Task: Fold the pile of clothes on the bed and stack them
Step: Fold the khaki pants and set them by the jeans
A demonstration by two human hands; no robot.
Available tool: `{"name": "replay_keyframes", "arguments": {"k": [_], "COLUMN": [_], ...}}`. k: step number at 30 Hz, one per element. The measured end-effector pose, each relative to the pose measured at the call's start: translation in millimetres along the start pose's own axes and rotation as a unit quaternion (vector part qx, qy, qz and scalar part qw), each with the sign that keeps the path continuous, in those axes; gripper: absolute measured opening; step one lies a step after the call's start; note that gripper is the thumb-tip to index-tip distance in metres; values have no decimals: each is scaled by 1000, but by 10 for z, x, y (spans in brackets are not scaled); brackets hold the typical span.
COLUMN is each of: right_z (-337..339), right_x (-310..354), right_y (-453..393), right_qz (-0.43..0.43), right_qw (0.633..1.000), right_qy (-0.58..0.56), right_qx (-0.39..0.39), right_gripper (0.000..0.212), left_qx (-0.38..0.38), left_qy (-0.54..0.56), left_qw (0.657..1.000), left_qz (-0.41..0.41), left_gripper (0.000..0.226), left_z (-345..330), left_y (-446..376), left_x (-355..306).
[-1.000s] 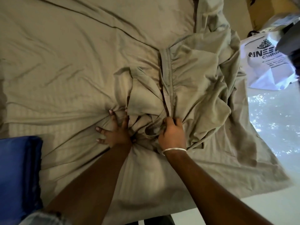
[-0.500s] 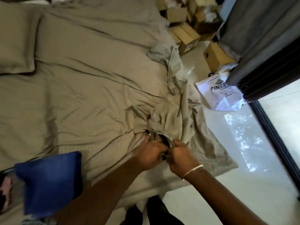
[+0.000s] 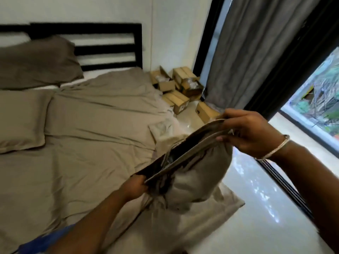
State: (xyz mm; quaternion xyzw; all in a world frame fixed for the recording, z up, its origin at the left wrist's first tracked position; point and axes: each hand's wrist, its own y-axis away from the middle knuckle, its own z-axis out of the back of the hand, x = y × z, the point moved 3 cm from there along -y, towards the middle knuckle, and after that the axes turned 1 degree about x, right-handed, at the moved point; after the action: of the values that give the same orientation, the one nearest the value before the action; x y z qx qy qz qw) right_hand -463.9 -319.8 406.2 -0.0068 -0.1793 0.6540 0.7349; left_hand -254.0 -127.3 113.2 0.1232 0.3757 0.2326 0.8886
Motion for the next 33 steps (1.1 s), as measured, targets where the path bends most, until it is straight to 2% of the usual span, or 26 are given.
{"name": "replay_keyframes", "arguments": {"k": [2,4,8,9,12,14,17,21,24,25,27,31,33], "right_z": [164,233,249,261,342,272,270,324,314,352,490,846,1075], "right_x": [-62,-215,-608,-691,-947,-1006,-1054,-1345,-1642,-1708,-1804,-1916,-1905], "right_y": [59,106,164,172,104,-40,-242,-339,-405,-450,-562,-970,-1181], "right_qz": [0,-21,-108,-136,-246,-287,-265,-219,-179,-167,-138,-87,-56], "right_qw": [999,997,982,984,966,957,963,975,982,983,986,988,988], "right_qy": [43,81,120,81,-39,-35,-36,-20,59,80,87,98,119], "right_qx": [-4,6,99,88,-67,-38,12,22,31,14,-41,-83,-79], "right_gripper": [18,22,53,57,45,41,35,15,18,18,6,20,21], "left_qx": [-67,-109,-109,-121,-176,-168,-158,-188,-226,-237,-264,-409,-448], "left_qy": [-50,-77,-168,-160,-113,-185,-306,-389,-449,-459,-477,-423,-407], "left_qw": [997,991,976,974,967,962,938,901,864,856,838,808,796], "left_qz": [7,-25,-81,-105,-143,-111,-48,-40,-16,-5,18,-30,22], "left_gripper": [26,39,33,35,32,30,28,16,20,21,22,22,22], "left_z": [485,1029,2042,2263,2786,2947,3020,2988,2970,2963,2946,3072,3232], "left_y": [114,236,605,686,782,717,575,604,627,619,624,814,905], "left_x": [81,2,-429,-545,-773,-850,-979,-1116,-1214,-1273,-1461,-1980,-2267]}}
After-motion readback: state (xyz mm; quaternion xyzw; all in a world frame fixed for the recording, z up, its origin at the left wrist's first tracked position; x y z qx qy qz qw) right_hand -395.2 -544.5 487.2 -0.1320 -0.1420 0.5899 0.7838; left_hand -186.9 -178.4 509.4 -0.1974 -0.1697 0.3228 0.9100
